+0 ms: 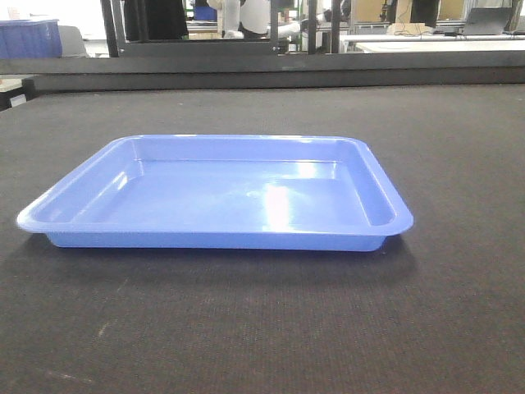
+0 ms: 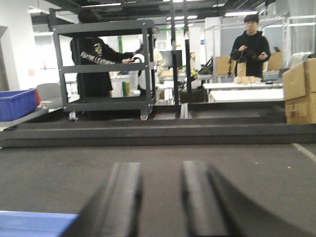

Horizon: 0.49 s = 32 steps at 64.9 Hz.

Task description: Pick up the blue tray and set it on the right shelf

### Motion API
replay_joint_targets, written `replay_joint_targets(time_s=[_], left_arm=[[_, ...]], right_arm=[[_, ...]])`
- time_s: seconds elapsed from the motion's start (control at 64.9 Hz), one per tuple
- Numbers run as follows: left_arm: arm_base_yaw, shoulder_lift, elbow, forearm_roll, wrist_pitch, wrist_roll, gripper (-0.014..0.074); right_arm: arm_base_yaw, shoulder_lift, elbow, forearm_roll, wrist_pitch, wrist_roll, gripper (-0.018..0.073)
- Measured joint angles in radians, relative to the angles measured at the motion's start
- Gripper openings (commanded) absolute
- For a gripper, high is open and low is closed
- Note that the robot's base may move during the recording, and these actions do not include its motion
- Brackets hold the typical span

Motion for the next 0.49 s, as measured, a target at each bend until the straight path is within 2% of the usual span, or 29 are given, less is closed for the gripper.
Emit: replay_joint_targets(time_s=[0.077, 0.154, 0.216, 0.308, 0.385, 0.493], left_arm=[[0.0, 0.073, -0.061, 0.0, 0.026, 0.0, 0.0438], [-0.002, 0.152, -0.107, -0.009, 0.073, 0.024, 0.0443], [-0.016, 0.222, -0.137, -0.042, 0.113, 0.085, 0.044], [-0.067, 0.317, -0.189, -0.144, 0.16, 0.23, 0.0432], [-0.13, 0.398, -0.232, -0.267, 0.173, 0.35, 0.0432], [-0.229, 0.53, -0.305, -0.346, 0.205, 0.426, 0.0433]], right_arm=[[0.024, 0.094, -0.052, 0.0, 0.01, 0.0, 0.0639], [0.052, 0.192, -0.091, 0.0, 0.016, 0.0, 0.0626], [0.085, 0.273, -0.127, 0.0, 0.021, 0.0, 0.0624], [0.148, 0.387, -0.182, 0.0, 0.031, 0.0, 0.0624], [0.225, 0.489, -0.246, 0.0, 0.064, 0.0, 0.0624], [0.355, 0.646, -0.362, 0.0, 0.146, 0.0, 0.0624]])
